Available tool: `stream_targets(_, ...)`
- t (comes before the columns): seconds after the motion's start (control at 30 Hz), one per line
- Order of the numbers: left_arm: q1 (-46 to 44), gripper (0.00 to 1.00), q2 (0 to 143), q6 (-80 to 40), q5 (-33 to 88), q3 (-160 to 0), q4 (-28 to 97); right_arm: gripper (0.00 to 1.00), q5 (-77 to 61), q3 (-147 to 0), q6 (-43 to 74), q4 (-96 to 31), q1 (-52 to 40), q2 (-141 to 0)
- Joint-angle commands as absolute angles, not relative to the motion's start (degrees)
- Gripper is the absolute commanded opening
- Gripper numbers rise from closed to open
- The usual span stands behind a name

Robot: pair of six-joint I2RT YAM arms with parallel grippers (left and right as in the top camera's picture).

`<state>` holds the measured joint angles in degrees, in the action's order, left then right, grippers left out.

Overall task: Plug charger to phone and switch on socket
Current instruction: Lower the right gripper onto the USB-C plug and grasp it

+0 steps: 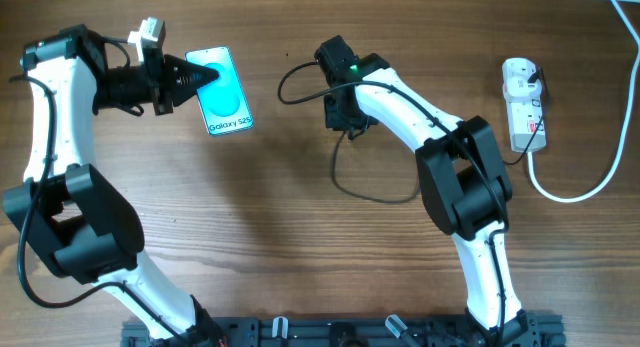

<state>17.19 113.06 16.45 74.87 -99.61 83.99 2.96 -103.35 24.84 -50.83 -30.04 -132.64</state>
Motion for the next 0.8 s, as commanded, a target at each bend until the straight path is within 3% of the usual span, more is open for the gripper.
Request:
stream_targets(0.0, 16.99, 0.04, 113.49, 17.39, 76.47, -100.4, 84.03, 0.27, -2.24, -101.32, 28.62, -50.35, -30.15, -133.71)
stream_targets(0.13, 16.97, 0.04, 113.49, 17.39, 76.47, -100.4, 84.05, 0.23, -2.24, -100.36, 29.12, -49.06, -30.15, -133.73)
stream_targets(0.27, 16.99, 0.04, 113.49, 17.39, 76.47, -100.4, 84.05, 0.05, -0.89, -100.36, 30.11, -47.31, -30.15, -133.73)
stream_targets(0.77, 16.97, 0.04, 113.49, 17.39, 76.44, -100.4, 84.03, 0.04, 4.89, -103.09, 25.82, -52.71, -30.15, -133.64)
